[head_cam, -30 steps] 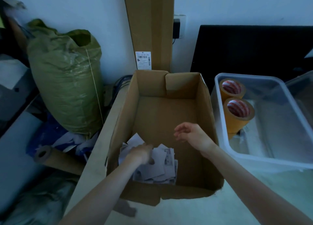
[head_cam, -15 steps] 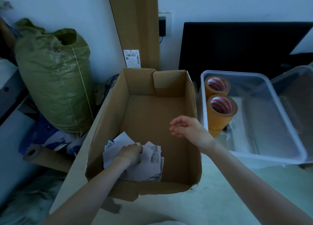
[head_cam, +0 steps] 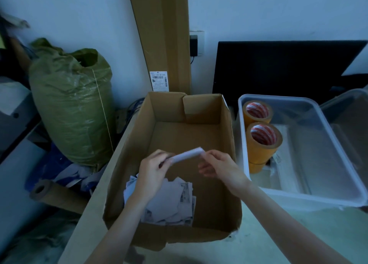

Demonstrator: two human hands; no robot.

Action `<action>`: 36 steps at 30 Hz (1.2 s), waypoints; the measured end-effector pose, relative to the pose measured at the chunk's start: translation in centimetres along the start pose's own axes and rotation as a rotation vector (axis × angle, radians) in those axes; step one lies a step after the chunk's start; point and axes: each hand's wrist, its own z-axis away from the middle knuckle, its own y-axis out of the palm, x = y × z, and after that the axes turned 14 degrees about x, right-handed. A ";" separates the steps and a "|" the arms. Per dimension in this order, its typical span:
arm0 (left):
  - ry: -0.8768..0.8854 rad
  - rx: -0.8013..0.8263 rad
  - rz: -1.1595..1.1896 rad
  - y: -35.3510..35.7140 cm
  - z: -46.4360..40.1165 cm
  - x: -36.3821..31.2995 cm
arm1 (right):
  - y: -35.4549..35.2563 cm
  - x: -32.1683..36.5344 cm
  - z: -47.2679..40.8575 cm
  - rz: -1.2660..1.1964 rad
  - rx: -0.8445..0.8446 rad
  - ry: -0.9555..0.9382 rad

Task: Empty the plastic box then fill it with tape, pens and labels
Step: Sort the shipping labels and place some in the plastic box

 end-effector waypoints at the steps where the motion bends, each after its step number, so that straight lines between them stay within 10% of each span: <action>1: 0.085 -0.014 0.011 0.0 0.2 0.0 | 0.1 0.0 0.1 -0.077 0.017 0.011; 7: 0.280 0.038 0.053 0.9 0.9 1.1 | 0.2 -0.3 0.0 -0.400 0.154 0.058; 15: 0.288 0.116 -0.004 1.6 0.7 0.3 | -0.2 -1.2 0.4 -0.125 0.132 -0.004; 20: -0.074 0.168 -0.190 2.4 1.0 2.2 | -0.6 -1.5 1.1 -0.106 -0.066 -0.061; 25: -0.573 0.746 -0.443 3.4 1.6 5.0 | -0.6 -1.8 1.5 -0.301 -0.158 -0.123; 36: -0.533 1.000 -0.733 6.2 2.8 5.2 | -0.5 -2.4 1.8 -0.367 -0.257 -0.198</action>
